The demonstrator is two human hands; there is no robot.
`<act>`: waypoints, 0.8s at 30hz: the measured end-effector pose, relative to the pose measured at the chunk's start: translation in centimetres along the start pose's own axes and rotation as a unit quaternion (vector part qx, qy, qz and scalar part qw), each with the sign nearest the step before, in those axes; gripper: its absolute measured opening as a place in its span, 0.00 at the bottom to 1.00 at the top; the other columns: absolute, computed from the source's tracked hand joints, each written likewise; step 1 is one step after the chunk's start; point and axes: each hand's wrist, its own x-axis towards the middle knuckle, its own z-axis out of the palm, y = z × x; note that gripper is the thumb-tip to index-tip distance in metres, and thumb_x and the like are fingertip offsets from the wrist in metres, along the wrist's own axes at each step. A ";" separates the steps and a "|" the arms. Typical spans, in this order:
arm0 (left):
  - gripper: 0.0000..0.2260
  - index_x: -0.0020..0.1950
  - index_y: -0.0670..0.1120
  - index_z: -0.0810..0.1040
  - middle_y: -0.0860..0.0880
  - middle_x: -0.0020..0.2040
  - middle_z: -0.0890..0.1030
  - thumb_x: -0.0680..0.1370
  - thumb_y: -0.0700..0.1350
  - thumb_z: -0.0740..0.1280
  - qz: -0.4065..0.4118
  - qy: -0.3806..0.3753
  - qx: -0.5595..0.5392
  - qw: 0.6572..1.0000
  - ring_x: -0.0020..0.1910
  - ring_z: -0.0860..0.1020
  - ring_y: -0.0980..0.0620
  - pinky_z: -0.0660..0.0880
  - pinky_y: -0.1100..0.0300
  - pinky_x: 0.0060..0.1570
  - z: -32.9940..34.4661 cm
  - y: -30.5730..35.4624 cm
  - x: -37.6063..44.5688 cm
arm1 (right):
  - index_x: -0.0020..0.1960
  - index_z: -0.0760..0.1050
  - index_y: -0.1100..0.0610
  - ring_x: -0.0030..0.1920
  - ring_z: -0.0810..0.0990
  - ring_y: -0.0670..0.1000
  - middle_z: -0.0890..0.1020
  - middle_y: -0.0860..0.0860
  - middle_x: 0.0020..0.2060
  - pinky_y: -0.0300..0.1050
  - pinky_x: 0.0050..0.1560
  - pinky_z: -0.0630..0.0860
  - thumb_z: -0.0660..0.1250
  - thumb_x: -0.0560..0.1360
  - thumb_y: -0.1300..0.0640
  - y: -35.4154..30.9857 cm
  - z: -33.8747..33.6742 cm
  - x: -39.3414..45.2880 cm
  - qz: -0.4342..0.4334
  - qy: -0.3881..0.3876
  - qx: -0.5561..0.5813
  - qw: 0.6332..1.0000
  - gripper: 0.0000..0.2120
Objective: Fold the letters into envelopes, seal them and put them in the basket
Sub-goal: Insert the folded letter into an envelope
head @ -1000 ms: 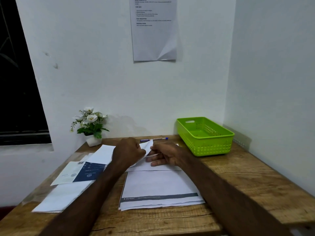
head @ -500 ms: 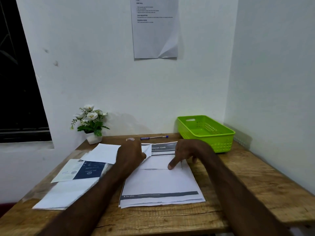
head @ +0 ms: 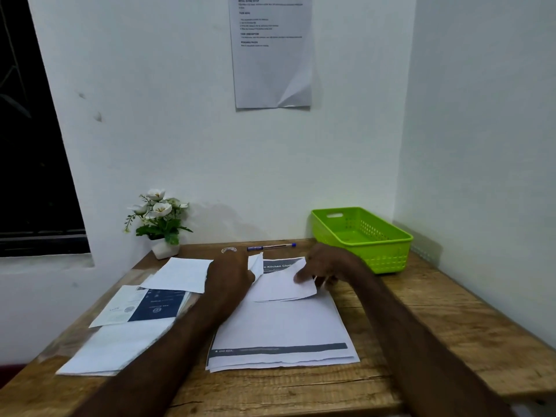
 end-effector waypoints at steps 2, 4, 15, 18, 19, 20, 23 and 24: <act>0.07 0.52 0.43 0.79 0.45 0.52 0.81 0.75 0.42 0.66 -0.006 0.003 0.010 1.000 0.52 0.81 0.43 0.68 0.57 0.42 0.1 0.1 0.1 | 0.49 0.78 0.66 0.32 0.80 0.55 0.81 0.61 0.40 0.42 0.22 0.77 0.72 0.76 0.65 0.1 -0.1 -0.1 -0.014 0.044 0.133 0.990 0.05; 0.07 0.53 0.44 0.79 0.45 0.53 0.81 0.77 0.42 0.65 -0.011 0.000 0.026 1.000 0.54 0.81 0.43 0.70 0.56 0.43 0.1 0.2 0.2 | 0.54 0.76 0.71 0.31 0.81 0.59 0.80 0.66 0.43 0.45 0.21 0.78 0.68 0.77 0.68 0.1 -0.4 -0.1 -0.037 0.102 0.219 0.970 0.08; 0.14 0.58 0.43 0.77 0.43 0.57 0.80 0.82 0.52 0.62 -0.001 0.014 0.023 1.000 0.57 0.79 0.43 0.74 0.54 0.50 0.5 0.3 0.1 | 0.49 0.80 0.59 0.25 0.80 0.51 0.82 0.56 0.36 0.41 0.21 0.74 0.62 0.80 0.63 0.5 -5.3 -1.5 -0.163 0.363 0.329 0.856 0.07; 0.10 0.57 0.43 0.77 0.44 0.56 0.80 0.79 0.47 0.65 -0.008 0.010 0.015 1.000 0.57 0.80 0.43 0.73 0.53 0.48 0.6 0.0 0.2 | 0.51 0.80 0.60 0.24 0.78 0.49 0.81 0.56 0.36 0.40 0.21 0.74 0.62 0.81 0.64 0.8 -5.3 -1.2 -0.154 0.350 0.363 0.850 0.07; 0.10 0.57 0.43 0.77 0.44 0.56 0.80 0.79 0.46 0.66 -0.009 0.007 0.010 1.000 0.56 0.80 0.43 0.73 0.53 0.48 0.6 0.0 0.2 | 0.51 0.80 0.60 0.24 0.78 0.50 0.81 0.57 0.36 0.40 0.21 0.74 0.62 0.81 0.64 0.9 -5.2 -1.0 -0.149 0.345 0.363 0.852 0.08; 0.10 0.57 0.43 0.77 0.44 0.56 0.81 0.79 0.46 0.66 -0.009 0.007 0.008 1.000 0.56 0.80 0.43 0.73 0.53 0.48 0.6 0.0 0.2 | 0.50 0.80 0.60 0.25 0.78 0.51 0.82 0.57 0.37 0.40 0.21 0.74 0.62 0.80 0.64 0.9 -5.1 -0.8 -0.144 0.341 0.355 0.859 0.08; 0.12 0.55 0.43 0.78 0.44 0.55 0.80 0.81 0.51 0.63 -0.006 0.014 0.023 1.000 0.56 0.79 0.43 0.73 0.53 0.48 0.6 0.3 0.0 | 0.45 0.80 0.60 0.27 0.78 0.54 0.82 0.61 0.37 0.41 0.21 0.74 0.62 0.79 0.65 1.1 -4.3 0.1 -0.128 0.331 0.323 0.878 0.09; 0.13 0.54 0.42 0.78 0.44 0.54 0.80 0.82 0.51 0.63 -0.009 0.016 0.025 1.000 0.55 0.79 0.43 0.73 0.53 0.47 0.6 0.3 0.1 | 0.45 0.80 0.61 0.27 0.78 0.55 0.82 0.61 0.37 0.41 0.20 0.73 0.62 0.79 0.66 1.2 -4.0 0.4 -0.118 0.329 0.311 0.884 0.08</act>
